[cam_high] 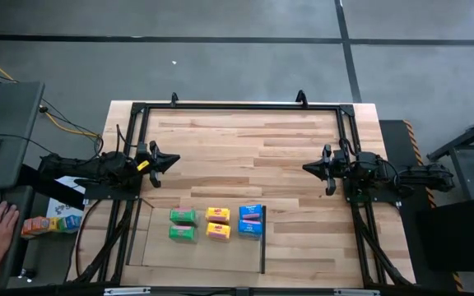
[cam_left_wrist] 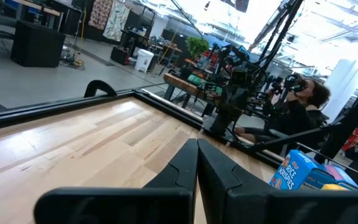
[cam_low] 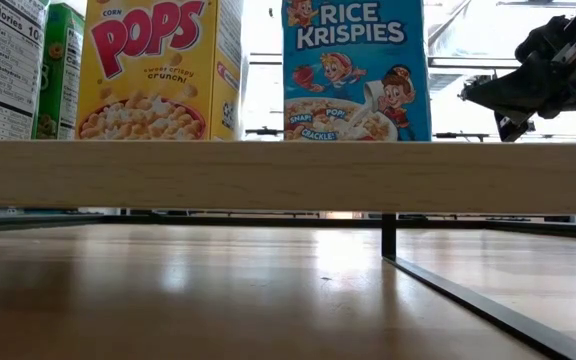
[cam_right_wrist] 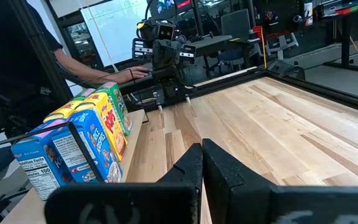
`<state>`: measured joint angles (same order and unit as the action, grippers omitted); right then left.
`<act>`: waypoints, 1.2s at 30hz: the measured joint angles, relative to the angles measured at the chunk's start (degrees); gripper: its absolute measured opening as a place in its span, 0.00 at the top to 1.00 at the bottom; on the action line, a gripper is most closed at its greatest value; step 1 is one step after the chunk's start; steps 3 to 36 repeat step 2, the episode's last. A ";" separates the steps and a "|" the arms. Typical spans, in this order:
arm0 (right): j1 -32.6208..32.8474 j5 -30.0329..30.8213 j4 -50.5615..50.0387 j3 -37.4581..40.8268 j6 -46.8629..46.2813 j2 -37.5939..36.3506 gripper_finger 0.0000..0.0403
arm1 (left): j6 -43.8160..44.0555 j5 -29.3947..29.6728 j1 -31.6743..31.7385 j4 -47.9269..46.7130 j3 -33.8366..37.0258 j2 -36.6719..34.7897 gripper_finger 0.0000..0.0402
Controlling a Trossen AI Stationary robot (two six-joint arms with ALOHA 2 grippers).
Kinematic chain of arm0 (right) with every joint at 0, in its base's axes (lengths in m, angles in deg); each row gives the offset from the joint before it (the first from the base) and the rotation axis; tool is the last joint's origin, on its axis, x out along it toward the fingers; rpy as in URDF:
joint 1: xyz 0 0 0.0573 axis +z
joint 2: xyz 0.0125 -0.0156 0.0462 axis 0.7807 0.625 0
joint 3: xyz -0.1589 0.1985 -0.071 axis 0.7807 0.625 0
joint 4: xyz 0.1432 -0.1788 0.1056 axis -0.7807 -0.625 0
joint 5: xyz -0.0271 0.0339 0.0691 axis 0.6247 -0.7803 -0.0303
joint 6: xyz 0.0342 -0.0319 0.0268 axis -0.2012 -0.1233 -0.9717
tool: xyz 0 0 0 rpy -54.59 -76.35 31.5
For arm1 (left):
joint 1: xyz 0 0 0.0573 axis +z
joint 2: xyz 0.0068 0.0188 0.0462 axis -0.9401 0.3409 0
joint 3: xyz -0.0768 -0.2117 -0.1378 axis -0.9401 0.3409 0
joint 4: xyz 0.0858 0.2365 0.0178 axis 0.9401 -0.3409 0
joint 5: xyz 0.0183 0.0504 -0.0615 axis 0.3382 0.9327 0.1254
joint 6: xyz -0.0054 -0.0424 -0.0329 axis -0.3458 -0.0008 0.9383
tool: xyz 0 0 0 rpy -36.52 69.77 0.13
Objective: Stack cereal on shelf
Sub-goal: Return to Home Position
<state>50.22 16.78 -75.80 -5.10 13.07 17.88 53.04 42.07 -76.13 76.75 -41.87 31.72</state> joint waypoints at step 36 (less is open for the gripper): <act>0.00 0.00 0.01 0.00 0.01 0.00 1.00 | 0.00 0.00 0.00 0.00 0.00 0.00 1.00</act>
